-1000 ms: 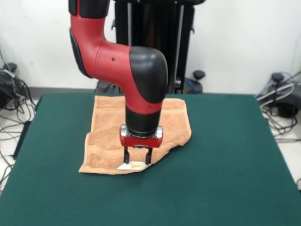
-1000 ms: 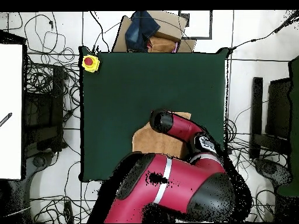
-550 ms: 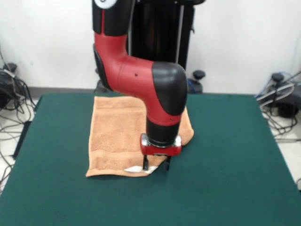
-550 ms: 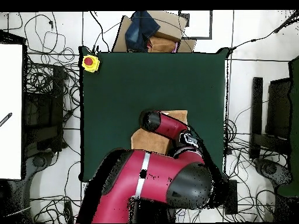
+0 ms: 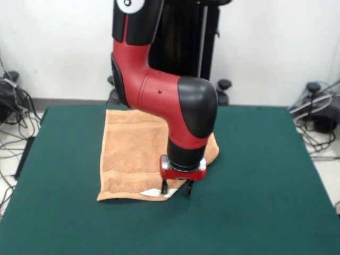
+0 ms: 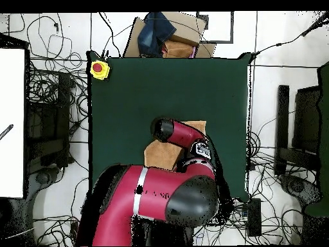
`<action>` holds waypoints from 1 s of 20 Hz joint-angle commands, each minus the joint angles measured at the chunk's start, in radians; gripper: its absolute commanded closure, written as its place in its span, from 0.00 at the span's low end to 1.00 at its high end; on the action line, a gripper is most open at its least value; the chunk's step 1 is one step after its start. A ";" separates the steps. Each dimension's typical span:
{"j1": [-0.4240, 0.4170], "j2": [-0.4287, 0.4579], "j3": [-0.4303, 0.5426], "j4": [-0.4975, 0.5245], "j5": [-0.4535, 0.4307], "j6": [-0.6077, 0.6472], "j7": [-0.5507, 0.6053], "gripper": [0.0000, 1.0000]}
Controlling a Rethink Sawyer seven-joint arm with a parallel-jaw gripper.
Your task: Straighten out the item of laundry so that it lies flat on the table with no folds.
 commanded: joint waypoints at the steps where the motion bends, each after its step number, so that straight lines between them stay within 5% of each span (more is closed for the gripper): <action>1: 0.055 0.202 0.018 -0.191 0.114 -0.044 0.279 0.00; 10: -0.022 0.106 0.100 -0.060 0.042 -0.045 0.210 0.00; 20: -0.187 -0.287 0.265 0.419 -0.097 -0.079 0.155 0.00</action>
